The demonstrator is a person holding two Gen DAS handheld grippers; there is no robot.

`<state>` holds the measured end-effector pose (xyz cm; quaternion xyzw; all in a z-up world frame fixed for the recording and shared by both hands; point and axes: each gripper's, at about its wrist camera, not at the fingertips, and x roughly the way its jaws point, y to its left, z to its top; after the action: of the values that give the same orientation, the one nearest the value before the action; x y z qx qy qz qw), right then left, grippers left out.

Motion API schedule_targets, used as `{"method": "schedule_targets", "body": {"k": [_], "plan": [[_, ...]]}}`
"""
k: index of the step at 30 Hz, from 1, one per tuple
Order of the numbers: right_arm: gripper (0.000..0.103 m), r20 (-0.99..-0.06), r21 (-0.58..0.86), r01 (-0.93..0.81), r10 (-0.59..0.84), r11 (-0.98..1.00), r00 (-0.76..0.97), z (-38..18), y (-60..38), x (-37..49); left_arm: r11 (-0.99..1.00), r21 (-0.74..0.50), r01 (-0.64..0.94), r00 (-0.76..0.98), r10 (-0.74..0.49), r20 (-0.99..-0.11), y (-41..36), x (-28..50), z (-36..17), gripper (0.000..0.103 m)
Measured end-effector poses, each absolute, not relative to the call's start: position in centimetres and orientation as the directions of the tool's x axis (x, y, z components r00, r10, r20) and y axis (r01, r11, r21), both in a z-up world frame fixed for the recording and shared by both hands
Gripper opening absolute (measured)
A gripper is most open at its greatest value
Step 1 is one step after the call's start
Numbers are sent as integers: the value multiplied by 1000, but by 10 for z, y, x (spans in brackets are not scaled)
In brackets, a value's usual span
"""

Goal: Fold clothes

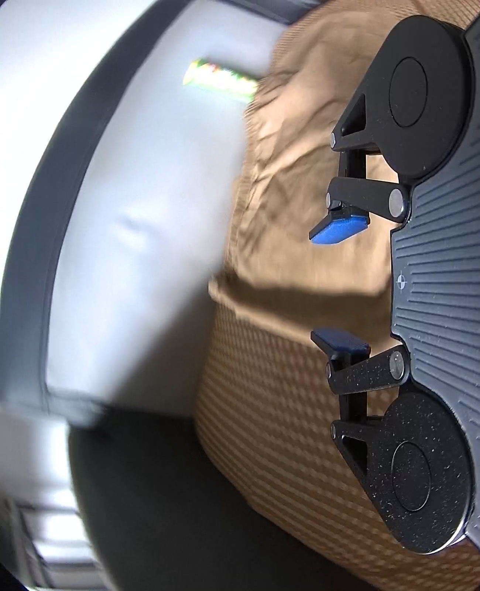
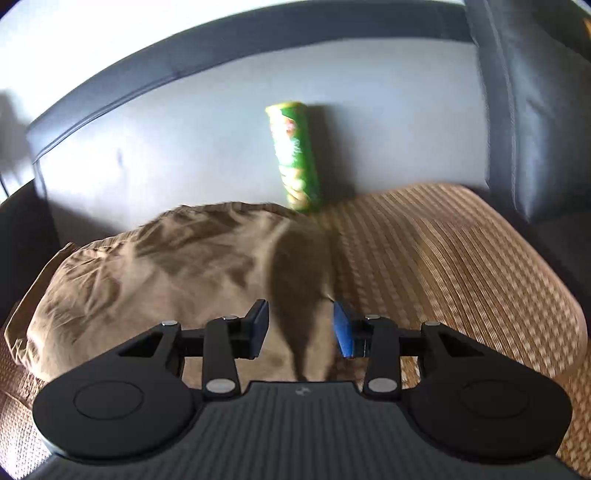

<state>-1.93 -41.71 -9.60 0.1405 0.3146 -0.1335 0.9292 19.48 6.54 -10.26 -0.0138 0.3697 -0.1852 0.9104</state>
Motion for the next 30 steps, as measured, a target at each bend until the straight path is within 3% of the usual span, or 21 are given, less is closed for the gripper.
{"method": "schedule_targets", "body": {"k": [6, 15, 21, 23, 25, 28, 30], "plan": [[43, -634, 140, 307, -153, 941, 758, -102, -405, 3, 919, -59, 389, 634, -314, -707, 1, 212, -109, 71], [43, -644, 102, 289, -159, 952, 748, -113, -395, 32, 922, -53, 382, 596, -291, -748, 1, 216, -149, 71], [44, -648, 51, 277, -179, 960, 740, -124, -387, 56, 928, -89, 363, 591, -302, -748, 16, 221, -168, 83], [48, -680, 39, 276, -177, 960, 711, -137, -388, 69, 926, -79, 369, 597, -302, -744, 17, 222, -175, 82], [61, -729, 56, 281, -154, 958, 667, -156, -394, 80, 921, -33, 388, 609, -283, -741, 12, 221, -187, 86], [63, -791, 116, 292, -89, 949, 605, -180, -407, 91, 933, -22, 358, 626, -258, -736, 9, 225, -197, 94], [63, -802, 108, 286, -86, 952, 591, -176, -407, 93, 938, -30, 345, 623, -253, -740, 7, 227, -189, 91]]}}
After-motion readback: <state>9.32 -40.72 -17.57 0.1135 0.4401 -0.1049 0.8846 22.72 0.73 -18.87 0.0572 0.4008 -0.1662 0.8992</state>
